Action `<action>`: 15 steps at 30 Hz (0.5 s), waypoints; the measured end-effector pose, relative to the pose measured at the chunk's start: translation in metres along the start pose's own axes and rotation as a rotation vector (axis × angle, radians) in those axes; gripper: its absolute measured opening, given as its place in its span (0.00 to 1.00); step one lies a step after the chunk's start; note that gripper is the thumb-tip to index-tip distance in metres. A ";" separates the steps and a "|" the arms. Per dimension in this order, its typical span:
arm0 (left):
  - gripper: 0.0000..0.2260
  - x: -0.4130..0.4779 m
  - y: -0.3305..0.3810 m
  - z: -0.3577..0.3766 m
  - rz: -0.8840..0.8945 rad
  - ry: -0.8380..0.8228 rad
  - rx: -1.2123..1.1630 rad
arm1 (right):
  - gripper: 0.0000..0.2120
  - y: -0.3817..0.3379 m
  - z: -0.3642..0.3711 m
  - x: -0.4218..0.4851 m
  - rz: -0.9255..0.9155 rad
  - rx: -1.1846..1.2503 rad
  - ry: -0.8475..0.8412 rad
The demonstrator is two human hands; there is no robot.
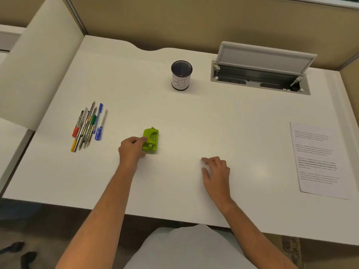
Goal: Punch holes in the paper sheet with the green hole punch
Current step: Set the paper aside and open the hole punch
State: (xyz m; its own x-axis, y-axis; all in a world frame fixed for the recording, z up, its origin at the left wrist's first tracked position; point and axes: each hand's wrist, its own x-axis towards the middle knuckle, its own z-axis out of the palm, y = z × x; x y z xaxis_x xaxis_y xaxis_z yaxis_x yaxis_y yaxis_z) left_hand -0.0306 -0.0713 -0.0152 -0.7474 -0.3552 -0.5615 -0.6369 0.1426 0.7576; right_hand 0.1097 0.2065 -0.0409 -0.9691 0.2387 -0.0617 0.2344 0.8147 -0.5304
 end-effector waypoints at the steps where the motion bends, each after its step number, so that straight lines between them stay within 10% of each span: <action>1: 0.09 0.000 0.001 0.000 -0.022 -0.013 -0.030 | 0.19 -0.002 0.001 0.001 -0.014 -0.039 -0.009; 15: 0.16 -0.026 0.028 -0.003 -0.494 -0.634 -0.921 | 0.19 -0.053 0.000 0.019 -0.003 0.293 0.011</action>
State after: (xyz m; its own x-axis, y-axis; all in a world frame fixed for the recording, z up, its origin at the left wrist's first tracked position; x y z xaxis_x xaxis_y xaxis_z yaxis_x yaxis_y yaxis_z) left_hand -0.0283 -0.0611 0.0213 -0.5864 0.3642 -0.7235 -0.6991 -0.6787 0.2249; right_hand 0.0792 0.1679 -0.0145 -0.9685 0.2436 -0.0509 0.1976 0.6282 -0.7525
